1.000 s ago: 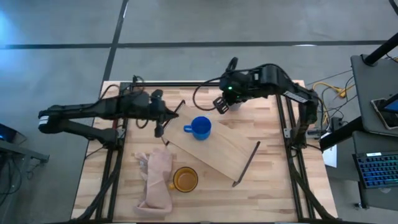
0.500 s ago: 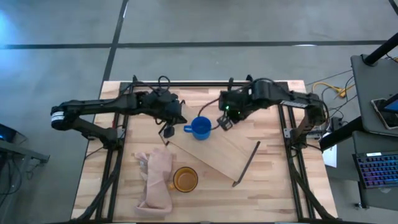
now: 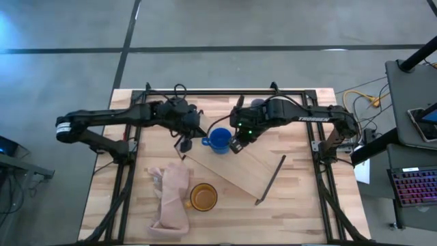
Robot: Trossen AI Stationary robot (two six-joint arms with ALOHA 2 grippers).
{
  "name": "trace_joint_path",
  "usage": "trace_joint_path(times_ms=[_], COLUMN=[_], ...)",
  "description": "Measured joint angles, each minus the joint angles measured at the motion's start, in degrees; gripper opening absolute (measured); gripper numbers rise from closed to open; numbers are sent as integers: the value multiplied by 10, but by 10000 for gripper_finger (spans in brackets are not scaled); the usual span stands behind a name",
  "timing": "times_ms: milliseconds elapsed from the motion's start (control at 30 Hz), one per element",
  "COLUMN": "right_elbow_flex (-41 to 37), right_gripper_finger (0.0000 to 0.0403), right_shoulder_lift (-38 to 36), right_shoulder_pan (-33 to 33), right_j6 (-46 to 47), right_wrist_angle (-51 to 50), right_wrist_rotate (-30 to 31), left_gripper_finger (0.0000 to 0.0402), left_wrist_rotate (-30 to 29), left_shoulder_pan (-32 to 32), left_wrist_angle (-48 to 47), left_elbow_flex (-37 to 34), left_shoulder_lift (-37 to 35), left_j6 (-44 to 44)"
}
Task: Stack small to large cups/mugs on shelf
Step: Put the blue mug on the shelf
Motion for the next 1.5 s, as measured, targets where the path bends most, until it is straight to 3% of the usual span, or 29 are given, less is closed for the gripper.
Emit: trace_joint_path(times_ms=[233,500,933,1500], right_elbow_flex=[0,-1,2,1], right_gripper_finger=[11,11,11,11], right_shoulder_lift=[2,23,40,40], right_shoulder_pan=[4,5,-36,-47], right_j6=[4,-29,-84,-105], right_wrist_angle=[12,39,52,51], right_wrist_rotate=[-8,-23,-10,-5], left_gripper_finger=[0,0,0,0], left_wrist_rotate=[7,17,-7,-66], left_shoulder_pan=[0,-13,-37,-45], left_wrist_angle=[12,7,3,17], left_elbow_flex=[1,1,-30,-42], left_shoulder_lift=[30,-2,-15,-45], left_j6=[-15,-63,-121,-119])
